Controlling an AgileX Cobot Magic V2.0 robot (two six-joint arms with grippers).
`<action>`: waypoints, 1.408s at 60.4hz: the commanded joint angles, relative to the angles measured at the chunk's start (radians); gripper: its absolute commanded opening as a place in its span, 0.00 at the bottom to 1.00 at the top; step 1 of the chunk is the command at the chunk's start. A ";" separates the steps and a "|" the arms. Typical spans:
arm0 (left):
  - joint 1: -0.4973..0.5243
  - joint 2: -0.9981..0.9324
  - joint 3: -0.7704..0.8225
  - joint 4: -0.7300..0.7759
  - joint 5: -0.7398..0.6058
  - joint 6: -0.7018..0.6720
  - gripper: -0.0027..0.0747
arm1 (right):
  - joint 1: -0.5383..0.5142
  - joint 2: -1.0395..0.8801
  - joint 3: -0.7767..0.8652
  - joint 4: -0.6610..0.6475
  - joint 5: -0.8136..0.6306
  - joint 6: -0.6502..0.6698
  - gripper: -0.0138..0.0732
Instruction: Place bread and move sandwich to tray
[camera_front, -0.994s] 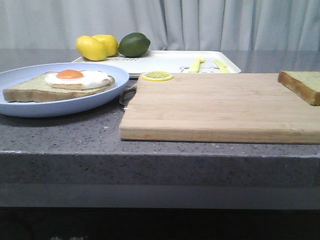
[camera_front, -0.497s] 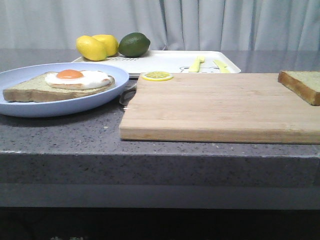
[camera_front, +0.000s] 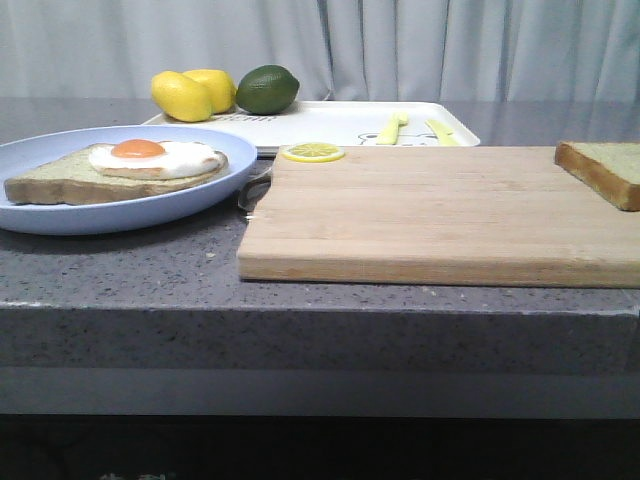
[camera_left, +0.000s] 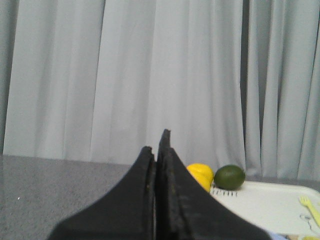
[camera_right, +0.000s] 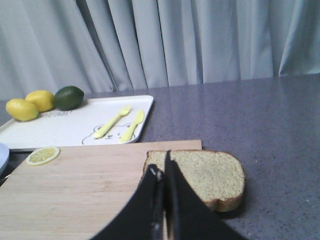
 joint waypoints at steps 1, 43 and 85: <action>0.001 0.147 -0.101 0.038 0.038 -0.006 0.01 | 0.000 0.142 -0.099 0.001 -0.014 -0.001 0.09; 0.001 0.455 -0.184 0.056 -0.068 -0.006 0.83 | 0.001 0.380 -0.191 0.001 -0.130 -0.001 0.86; 0.001 0.457 -0.184 0.056 -0.070 -0.006 0.69 | -0.263 1.029 -0.749 0.024 0.367 0.000 0.86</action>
